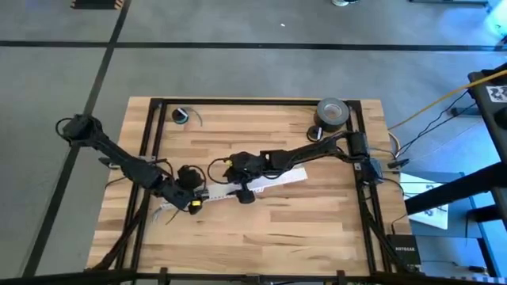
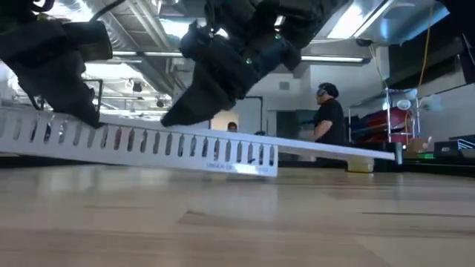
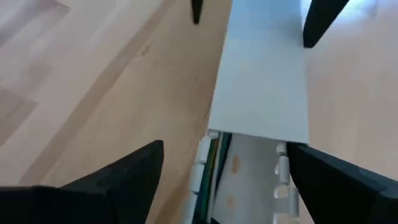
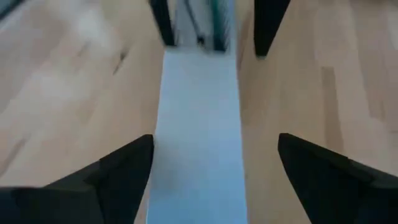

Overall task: Ziptie cables
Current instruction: Close the white cable duct

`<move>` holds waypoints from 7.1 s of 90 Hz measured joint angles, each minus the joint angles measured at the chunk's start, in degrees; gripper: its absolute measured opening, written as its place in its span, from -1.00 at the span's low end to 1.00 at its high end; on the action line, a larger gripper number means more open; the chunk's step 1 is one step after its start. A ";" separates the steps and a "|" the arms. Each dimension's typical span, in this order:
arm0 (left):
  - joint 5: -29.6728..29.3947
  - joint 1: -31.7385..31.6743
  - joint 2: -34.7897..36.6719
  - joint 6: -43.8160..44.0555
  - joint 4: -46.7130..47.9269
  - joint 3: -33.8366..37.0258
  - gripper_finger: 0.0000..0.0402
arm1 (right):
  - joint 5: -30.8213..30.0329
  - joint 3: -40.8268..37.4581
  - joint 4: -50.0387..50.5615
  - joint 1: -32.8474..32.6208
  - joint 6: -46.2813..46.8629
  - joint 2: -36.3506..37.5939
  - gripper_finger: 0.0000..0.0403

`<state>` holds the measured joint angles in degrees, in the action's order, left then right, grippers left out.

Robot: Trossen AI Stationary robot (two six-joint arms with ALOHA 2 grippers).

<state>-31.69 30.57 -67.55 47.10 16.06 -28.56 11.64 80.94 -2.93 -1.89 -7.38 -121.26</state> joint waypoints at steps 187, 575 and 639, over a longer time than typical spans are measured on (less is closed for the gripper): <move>-1.80 -2.54 -10.15 0.40 -8.98 -0.07 0.59 | -10.96 0.01 -7.12 -4.94 13.41 -3.97 0.64; 7.58 -5.55 -2.08 -16.82 -12.41 -0.68 0.52 | -7.30 14.06 13.43 -5.18 10.04 -9.28 0.37; 7.55 -7.06 -2.14 -14.65 -12.92 -0.61 0.52 | -7.26 13.99 13.32 -5.09 9.40 -9.28 0.37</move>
<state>-24.13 23.51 -69.69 32.45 3.14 -29.17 4.38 94.94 10.39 -6.98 2.02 -130.54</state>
